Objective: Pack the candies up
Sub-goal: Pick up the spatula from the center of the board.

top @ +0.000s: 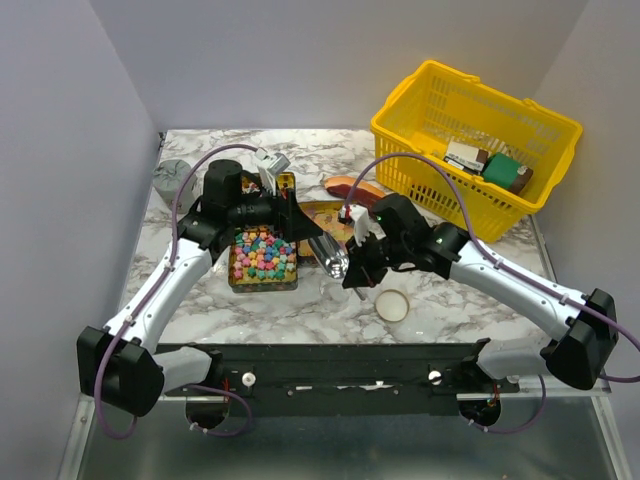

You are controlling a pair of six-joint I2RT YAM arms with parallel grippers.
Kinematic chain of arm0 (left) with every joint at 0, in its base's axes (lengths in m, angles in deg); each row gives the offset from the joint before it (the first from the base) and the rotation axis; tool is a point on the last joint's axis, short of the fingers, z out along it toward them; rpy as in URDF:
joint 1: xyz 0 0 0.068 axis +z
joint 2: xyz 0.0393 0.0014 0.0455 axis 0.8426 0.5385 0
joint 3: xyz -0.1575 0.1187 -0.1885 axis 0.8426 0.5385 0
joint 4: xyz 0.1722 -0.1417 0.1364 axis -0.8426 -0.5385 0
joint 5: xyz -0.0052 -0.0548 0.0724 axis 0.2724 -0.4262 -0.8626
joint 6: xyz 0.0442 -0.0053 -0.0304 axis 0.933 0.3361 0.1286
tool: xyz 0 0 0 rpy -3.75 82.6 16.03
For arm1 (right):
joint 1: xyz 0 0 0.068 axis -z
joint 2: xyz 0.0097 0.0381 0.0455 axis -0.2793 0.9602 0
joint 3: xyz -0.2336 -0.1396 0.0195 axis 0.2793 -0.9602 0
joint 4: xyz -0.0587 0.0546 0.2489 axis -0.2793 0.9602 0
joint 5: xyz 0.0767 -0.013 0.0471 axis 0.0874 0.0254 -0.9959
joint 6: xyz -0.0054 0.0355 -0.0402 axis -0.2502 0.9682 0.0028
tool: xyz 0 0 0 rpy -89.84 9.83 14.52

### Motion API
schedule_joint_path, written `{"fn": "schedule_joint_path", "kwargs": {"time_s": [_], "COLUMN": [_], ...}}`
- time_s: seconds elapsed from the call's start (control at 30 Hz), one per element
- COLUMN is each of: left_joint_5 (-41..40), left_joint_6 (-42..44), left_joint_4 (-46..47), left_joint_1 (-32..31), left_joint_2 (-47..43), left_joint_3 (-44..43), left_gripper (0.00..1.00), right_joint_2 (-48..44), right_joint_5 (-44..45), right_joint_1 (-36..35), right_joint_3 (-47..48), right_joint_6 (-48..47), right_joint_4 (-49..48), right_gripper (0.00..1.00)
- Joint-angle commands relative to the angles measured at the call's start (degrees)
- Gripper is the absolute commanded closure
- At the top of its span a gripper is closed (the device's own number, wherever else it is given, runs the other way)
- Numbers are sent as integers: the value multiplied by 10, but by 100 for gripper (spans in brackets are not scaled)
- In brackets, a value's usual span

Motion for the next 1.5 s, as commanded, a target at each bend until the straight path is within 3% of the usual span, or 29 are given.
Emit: {"fn": "schedule_joint_path", "kwargs": {"time_s": [0.0, 0.27, 0.47, 0.5, 0.57, 0.73, 0.83, 0.9, 0.93, 0.97, 1.03, 1.17, 1.3, 1.47], "left_joint_5": [47, 73, 88, 88, 84, 77, 66, 60, 56, 52, 45, 30, 22, 18], "left_joint_6": [72, 108, 111, 109, 102, 48, -8, -36, -66, -77, -95, -144, -197, -240], "left_joint_4": [-77, -116, -125, -125, -123, -99, -63, -38, -31, -17, -10, -14, -2, 20], "left_joint_1": [-2, -2, -3, -3, -4, -3, -3, -3, -3, -3, -3, 3, 9, 9], "left_joint_2": [6, 33, 43, 43, 45, 38, 26, 19, 17, 13, 12, 20, 31, 32], "left_joint_3": [-13, -26, -35, -36, -36, -24, -15, -15, -14, -15, -18, -27, -18, 0], "left_gripper": [28, 39, 71, 84, 100, 100, 100, 100, 100, 100, 100, 100, 100, 100], "right_joint_2": [-13, -3, -1, 0, -2, -17, -38, -65, -75, -87, -131, -177, -182, -170], "right_joint_5": [-24, -39, -22, -18, -7, 19, 58, 101, 118, 145, 172, 248, 268, 231], "right_joint_1": [-7, -12, -13, -14, -14, -14, -13, -13, -12, -14, -14, -14, -14, -14], "right_joint_3": [27, 57, 60, 61, 62, 48, 24, 8, -4, -28, -58, -85, -75, -74], "right_joint_6": [-27, -61, -53, -50, -47, -34, -22, -18, -17, -16, -14, 5, -11, -33], "right_joint_4": [38, 80, 86, 85, 81, 53, 28, 10, -12, -26, -72, -97, -83, -85], "right_gripper": [99, 99, 99, 99, 99, 99, 90, 65, 48, 23, 1, 0, 1, 19]}}
